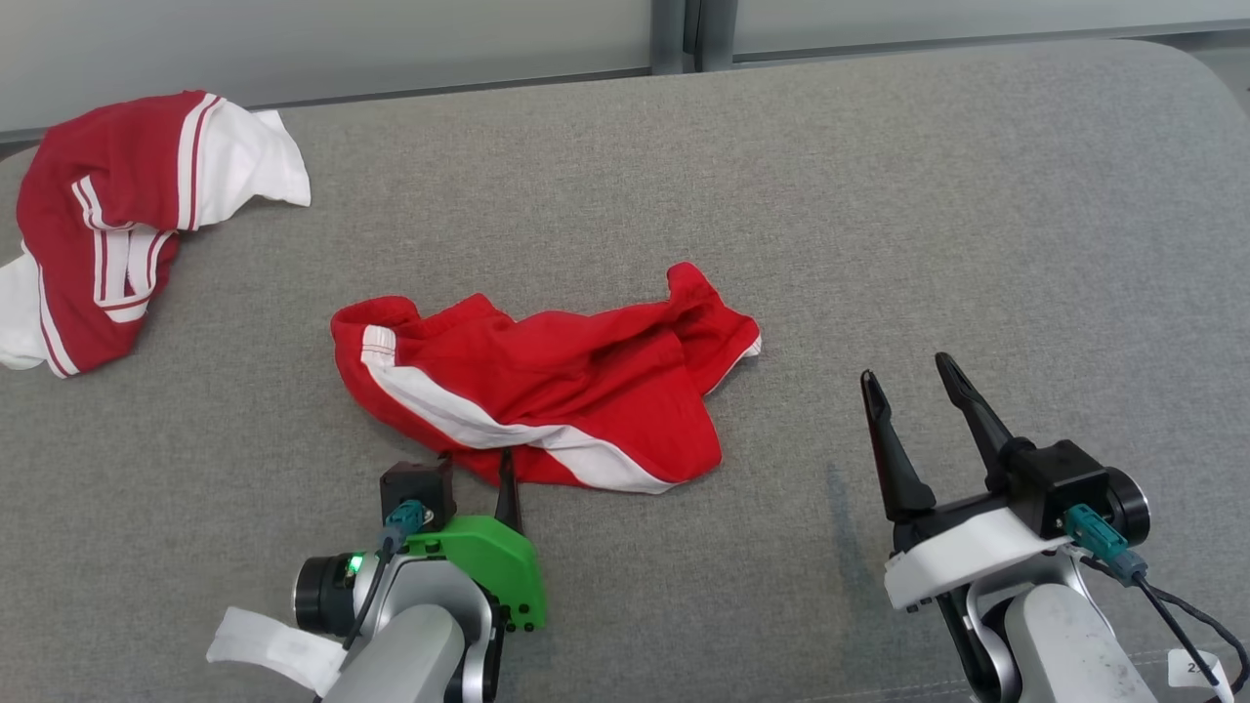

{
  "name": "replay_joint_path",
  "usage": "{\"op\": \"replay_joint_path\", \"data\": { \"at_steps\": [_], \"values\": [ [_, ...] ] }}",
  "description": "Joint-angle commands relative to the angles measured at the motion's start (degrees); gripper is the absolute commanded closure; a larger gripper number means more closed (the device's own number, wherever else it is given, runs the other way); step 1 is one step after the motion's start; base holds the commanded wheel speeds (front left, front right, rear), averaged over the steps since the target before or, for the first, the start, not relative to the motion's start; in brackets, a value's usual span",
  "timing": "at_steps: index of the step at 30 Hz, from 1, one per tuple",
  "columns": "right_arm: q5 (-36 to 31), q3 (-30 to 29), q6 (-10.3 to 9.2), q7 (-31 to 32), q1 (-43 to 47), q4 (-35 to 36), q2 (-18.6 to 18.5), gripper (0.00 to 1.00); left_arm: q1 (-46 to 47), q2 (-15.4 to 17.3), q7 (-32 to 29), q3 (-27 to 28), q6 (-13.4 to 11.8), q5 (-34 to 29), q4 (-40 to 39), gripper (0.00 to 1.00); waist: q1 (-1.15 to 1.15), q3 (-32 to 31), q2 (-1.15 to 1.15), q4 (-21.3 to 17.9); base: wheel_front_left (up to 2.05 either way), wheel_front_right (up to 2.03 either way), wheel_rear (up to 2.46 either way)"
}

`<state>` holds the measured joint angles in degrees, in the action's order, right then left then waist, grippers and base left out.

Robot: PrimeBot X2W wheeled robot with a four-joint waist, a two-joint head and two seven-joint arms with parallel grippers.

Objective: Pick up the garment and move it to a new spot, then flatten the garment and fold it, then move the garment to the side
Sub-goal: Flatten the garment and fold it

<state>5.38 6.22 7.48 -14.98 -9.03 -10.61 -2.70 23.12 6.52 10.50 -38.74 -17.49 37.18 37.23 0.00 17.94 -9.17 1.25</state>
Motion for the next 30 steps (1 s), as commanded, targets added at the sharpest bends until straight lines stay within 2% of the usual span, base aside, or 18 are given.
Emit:
{"op": "replay_joint_path", "data": {
  "at_steps": [1, 7, 18, 23, 30],
  "values": [
    [-0.3, -0.3, 0.02, -0.2, 1.0, -0.2, -0.2, 0.0, -1.3, 0.9, 0.4, 0.1, -0.4, 0.2, -0.7, 0.0, 0.0, -0.6, 0.0, 0.1, 0.0, 0.0, 0.0],
    [-0.5, -1.0, 0.02, -0.2, 2.3, 0.0, -0.2, 0.0, -3.7, 2.8, 1.2, 0.3, -0.9, 0.0, -4.3, 0.0, 0.0, -1.5, 0.0, 0.3, 0.0, 0.0, 0.0],
    [0.0, 0.3, 0.02, -0.2, 4.9, -1.5, -0.2, 0.0, -10.2, 8.8, 3.8, 3.8, -5.5, -1.6, -20.7, 0.0, 0.0, -2.7, 0.0, 1.5, 0.0, 0.0, 0.0],
    [0.7, 4.4, 0.02, -0.2, 3.3, -7.2, -0.2, 0.0, -11.7, 10.1, 4.3, 5.7, -6.7, -2.7, -26.6, 0.0, 0.0, -2.7, 0.0, 3.4, 0.0, 0.0, 0.0],
    [3.7, 7.8, 0.02, -0.2, -1.5, -15.7, -0.2, 0.0, -12.2, 10.1, 4.6, 6.7, -7.3, -3.3, -29.0, 0.0, 0.0, -1.2, 0.0, 7.6, 0.0, 0.0, 0.0]
  ]
}}
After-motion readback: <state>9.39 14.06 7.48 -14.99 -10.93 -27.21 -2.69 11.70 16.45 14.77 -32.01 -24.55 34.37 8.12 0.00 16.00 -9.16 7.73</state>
